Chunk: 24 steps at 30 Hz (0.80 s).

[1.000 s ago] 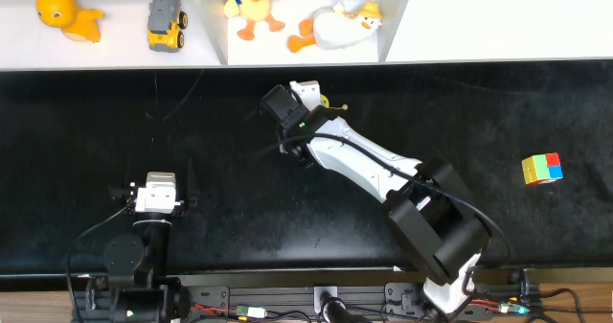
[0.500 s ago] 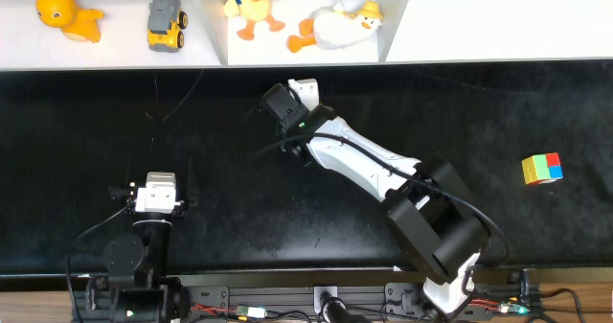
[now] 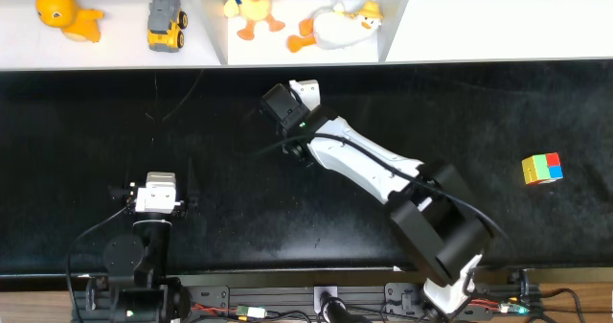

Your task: Store Toys

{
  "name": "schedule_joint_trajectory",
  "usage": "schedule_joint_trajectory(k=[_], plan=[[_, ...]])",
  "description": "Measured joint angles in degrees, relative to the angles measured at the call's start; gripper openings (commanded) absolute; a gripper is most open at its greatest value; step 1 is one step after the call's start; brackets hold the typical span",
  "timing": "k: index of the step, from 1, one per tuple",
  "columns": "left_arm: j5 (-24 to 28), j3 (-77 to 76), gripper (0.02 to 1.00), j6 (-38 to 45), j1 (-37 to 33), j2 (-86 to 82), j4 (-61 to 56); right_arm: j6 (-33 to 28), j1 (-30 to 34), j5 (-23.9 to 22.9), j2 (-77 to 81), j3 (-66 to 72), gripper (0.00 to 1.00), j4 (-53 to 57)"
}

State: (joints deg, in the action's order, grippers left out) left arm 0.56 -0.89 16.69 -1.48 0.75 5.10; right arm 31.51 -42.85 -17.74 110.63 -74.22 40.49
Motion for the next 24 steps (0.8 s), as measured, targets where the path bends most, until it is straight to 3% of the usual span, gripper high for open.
schedule_joint_trajectory(k=[8,16,24], plan=[[0.02,0.0,0.998,0.0,0.0,0.0,0.0,-0.02,0.0,-0.9,-12.41,1.38,0.047,10.58],[0.02,0.0,0.998,0.0,0.0,0.0,0.0,0.92,0.76,-2.84,-28.59,12.52,0.045,11.78],[0.02,0.0,0.998,0.0,0.0,0.0,0.0,0.02,14.27,-1.31,-42.82,21.27,0.045,13.0]])
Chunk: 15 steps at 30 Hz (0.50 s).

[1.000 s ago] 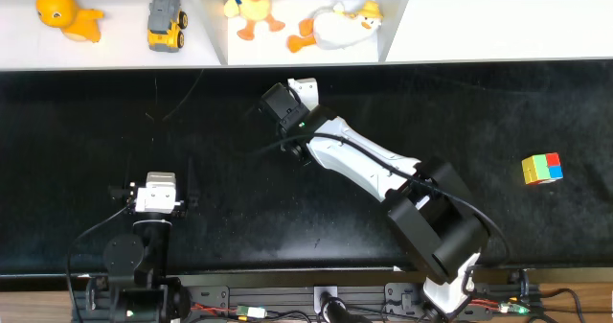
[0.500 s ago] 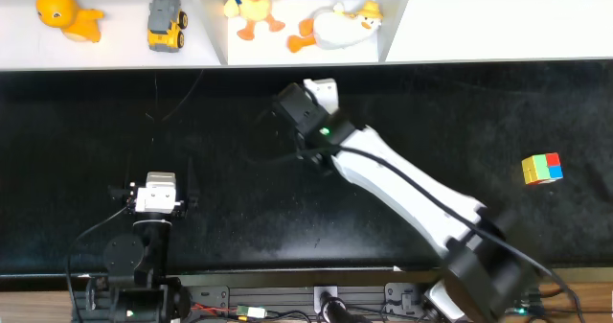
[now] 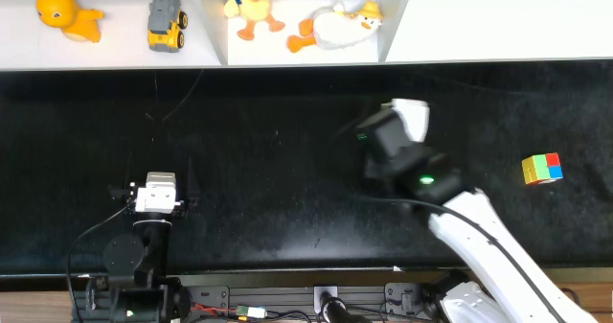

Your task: Store Toys

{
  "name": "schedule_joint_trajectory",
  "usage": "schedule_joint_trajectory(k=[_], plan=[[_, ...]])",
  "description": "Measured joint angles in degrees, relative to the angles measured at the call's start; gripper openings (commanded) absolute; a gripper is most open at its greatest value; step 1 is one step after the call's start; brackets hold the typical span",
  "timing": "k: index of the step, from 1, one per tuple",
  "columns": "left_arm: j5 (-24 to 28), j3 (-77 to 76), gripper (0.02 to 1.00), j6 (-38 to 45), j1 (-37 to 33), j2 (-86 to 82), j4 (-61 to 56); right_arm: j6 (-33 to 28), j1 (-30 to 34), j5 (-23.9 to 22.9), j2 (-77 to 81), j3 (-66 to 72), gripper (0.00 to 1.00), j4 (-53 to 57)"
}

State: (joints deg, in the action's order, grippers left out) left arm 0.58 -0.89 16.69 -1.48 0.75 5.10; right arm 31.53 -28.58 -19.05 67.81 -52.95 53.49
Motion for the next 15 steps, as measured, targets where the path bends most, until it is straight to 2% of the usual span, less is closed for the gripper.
schedule_joint_trajectory(k=[10,15], plan=[[-0.02,0.0,0.998,0.0,0.0,0.0,0.0,-10.95,19.21,4.15,-7.61,0.83,0.045,0.72],[-0.02,0.0,0.998,0.0,0.0,0.0,0.0,-18.32,25.7,7.23,-6.91,0.83,0.045,-3.48]])
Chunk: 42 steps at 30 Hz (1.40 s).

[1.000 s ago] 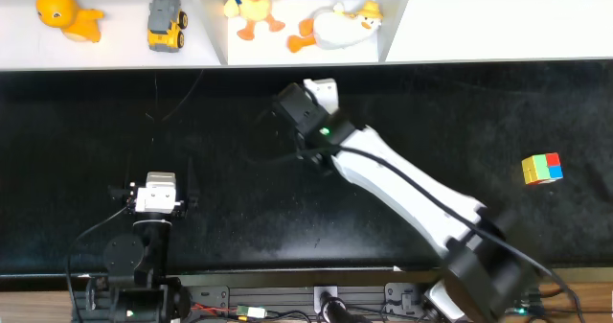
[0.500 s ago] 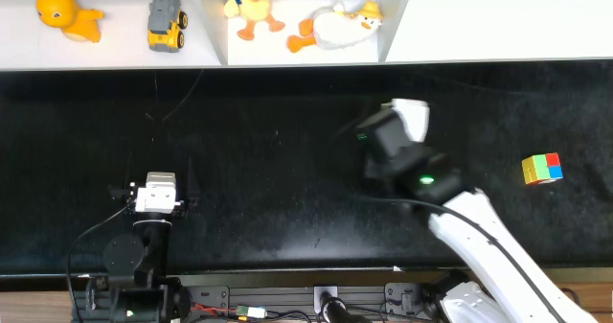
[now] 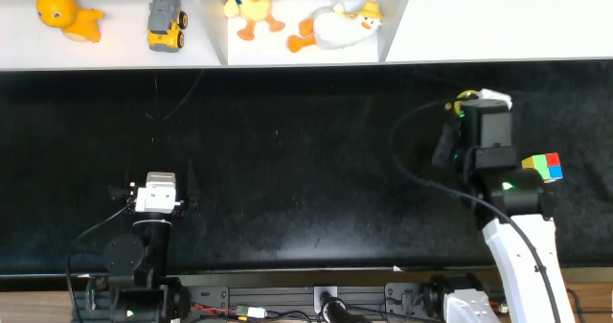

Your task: Store Toys

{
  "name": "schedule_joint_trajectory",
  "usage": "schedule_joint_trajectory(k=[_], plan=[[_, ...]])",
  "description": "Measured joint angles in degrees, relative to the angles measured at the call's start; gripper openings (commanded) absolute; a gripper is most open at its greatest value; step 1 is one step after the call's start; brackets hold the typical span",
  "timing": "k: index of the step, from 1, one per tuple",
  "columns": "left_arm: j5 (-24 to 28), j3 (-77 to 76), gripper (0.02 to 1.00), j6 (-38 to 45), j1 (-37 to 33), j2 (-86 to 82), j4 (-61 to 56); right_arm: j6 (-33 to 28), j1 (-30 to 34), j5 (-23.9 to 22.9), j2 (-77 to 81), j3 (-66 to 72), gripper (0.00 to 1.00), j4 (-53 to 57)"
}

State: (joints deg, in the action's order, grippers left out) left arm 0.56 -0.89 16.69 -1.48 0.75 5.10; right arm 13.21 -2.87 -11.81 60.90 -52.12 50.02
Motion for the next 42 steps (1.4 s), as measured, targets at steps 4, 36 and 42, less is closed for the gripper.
schedule_joint_trajectory(k=[4,36,42], plan=[[0.02,0.0,0.998,0.0,0.0,0.0,0.0,-4.57,2.1,1.84,2.64,-0.79,0.045,-2.16],[0.0,0.0,0.998,0.0,0.0,0.0,0.0,-19.5,-1.29,2.12,36.06,-28.24,0.049,-8.17],[0.0,0.0,0.998,0.0,0.0,0.0,0.0,-20.13,-1.29,0.83,37.31,-28.24,0.047,-9.31]])
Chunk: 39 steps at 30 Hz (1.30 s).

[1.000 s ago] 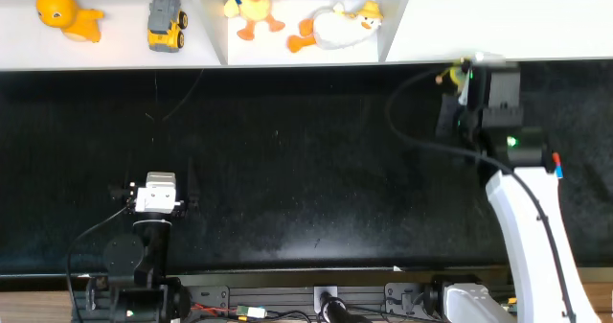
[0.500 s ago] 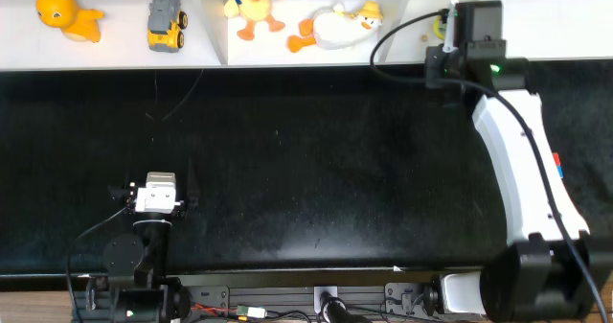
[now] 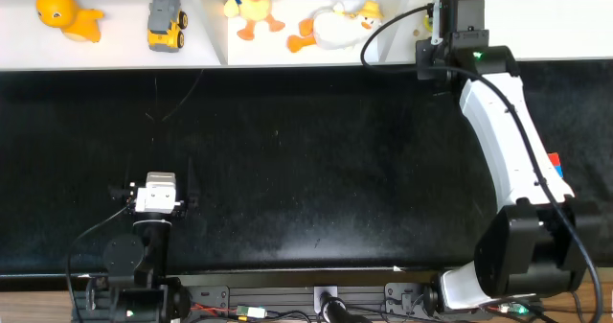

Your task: Store Toys

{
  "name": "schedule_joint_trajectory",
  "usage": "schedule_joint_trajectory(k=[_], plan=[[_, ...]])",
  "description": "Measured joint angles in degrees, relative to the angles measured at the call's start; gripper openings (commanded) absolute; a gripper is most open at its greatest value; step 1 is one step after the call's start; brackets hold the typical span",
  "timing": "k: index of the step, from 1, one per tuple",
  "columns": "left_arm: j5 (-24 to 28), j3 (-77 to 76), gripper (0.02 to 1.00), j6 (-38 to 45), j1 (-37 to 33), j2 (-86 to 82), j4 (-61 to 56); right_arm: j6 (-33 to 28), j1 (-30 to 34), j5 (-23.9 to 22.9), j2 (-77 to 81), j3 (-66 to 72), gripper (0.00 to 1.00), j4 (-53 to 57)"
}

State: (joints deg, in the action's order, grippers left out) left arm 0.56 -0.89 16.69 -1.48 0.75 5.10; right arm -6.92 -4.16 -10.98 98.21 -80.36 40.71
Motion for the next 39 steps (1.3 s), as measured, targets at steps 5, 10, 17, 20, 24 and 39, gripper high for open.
schedule_joint_trajectory(k=[5,10,17,20,24,39], plan=[[0.0,0.0,0.998,0.0,0.0,0.0,0.0,-0.63,0.2,-0.37,0.9,0.0,0.051,-1.99],[0.02,0.0,0.998,0.0,0.0,0.0,0.0,-0.83,1.05,-0.44,1.03,-0.09,0.047,-4.42],[0.0,0.0,0.998,0.0,0.0,0.0,0.0,-1.79,1.51,-0.52,1.51,-0.13,0.045,-5.95],[0.0,0.0,0.998,0.0,0.0,0.0,0.0,-2.14,1.57,-0.55,2.64,-0.17,0.049,-7.04],[0.0,0.0,0.998,0.0,0.0,0.0,0.0,-2.34,1.88,-0.52,4.55,-0.22,0.051,-8.55],[0.0,0.0,0.998,0.0,0.0,0.0,0.0,-2.36,2.73,0.76,7.17,-0.24,0.058,-12.39]])
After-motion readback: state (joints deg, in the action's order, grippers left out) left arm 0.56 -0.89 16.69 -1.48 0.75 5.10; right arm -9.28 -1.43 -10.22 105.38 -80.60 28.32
